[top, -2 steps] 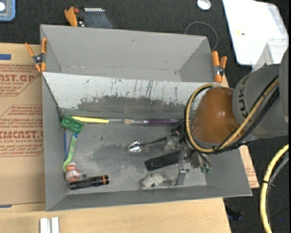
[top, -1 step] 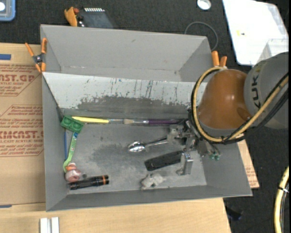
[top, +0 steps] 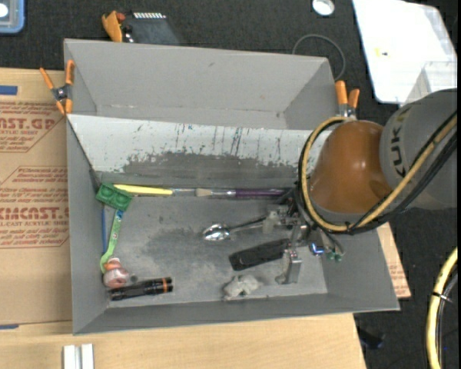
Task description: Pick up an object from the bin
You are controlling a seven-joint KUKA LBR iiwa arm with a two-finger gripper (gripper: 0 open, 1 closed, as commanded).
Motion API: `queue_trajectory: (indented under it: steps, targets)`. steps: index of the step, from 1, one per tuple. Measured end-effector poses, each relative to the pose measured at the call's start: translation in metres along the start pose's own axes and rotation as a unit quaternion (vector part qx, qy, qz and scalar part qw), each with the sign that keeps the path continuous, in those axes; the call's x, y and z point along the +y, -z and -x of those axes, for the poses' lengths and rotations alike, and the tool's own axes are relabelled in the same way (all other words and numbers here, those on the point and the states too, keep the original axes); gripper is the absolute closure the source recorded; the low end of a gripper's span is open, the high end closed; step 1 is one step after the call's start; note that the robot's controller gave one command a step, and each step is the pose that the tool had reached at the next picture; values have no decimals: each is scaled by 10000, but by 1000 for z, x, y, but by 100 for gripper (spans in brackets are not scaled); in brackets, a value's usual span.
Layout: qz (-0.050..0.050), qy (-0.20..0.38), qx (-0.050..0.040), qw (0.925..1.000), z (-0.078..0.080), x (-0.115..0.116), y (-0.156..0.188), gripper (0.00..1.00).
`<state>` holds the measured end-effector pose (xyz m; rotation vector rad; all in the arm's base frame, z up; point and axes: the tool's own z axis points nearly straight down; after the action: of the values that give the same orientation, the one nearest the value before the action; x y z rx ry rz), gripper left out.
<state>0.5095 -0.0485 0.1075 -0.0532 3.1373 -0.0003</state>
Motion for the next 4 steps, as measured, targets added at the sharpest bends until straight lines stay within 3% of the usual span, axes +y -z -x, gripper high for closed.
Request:
queue_trajectory:
  steps: [1, 2, 4]
  targets:
    - [-14, 242, -58, 9997, 27, -19, -39, 0]
    - [5, -280, 10, 9996, 20, -4, -36, 100]
    - [9, -280, 48, 9996, 18, -3, -18, 100]
